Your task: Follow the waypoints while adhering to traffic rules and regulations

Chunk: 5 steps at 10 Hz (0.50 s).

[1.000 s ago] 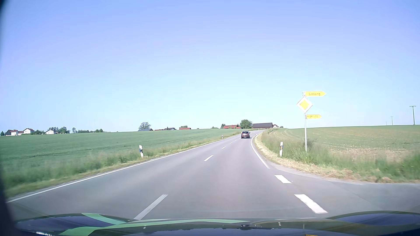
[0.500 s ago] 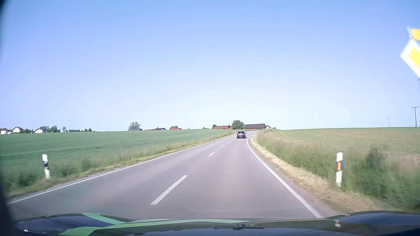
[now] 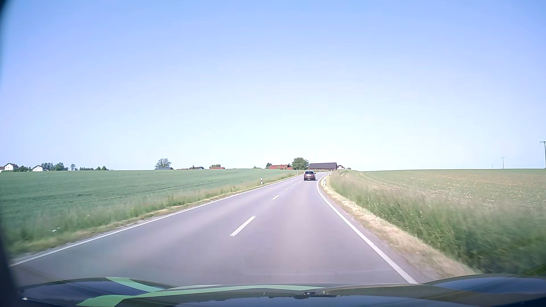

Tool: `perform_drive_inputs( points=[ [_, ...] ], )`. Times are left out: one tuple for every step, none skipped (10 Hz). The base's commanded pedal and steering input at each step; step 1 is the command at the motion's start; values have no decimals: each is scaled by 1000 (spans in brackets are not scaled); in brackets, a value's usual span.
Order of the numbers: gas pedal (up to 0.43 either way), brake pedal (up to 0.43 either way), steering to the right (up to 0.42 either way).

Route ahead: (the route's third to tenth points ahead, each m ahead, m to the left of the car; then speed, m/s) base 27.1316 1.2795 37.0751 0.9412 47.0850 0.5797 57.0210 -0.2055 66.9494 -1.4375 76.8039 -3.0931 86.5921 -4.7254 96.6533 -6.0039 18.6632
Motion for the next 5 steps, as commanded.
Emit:
perform_drive_inputs(
  points=[
    [319,0,11],
    [331,0,11],
    [331,0,11],
    [339,0,11],
    [339,0,10]
  ],
)
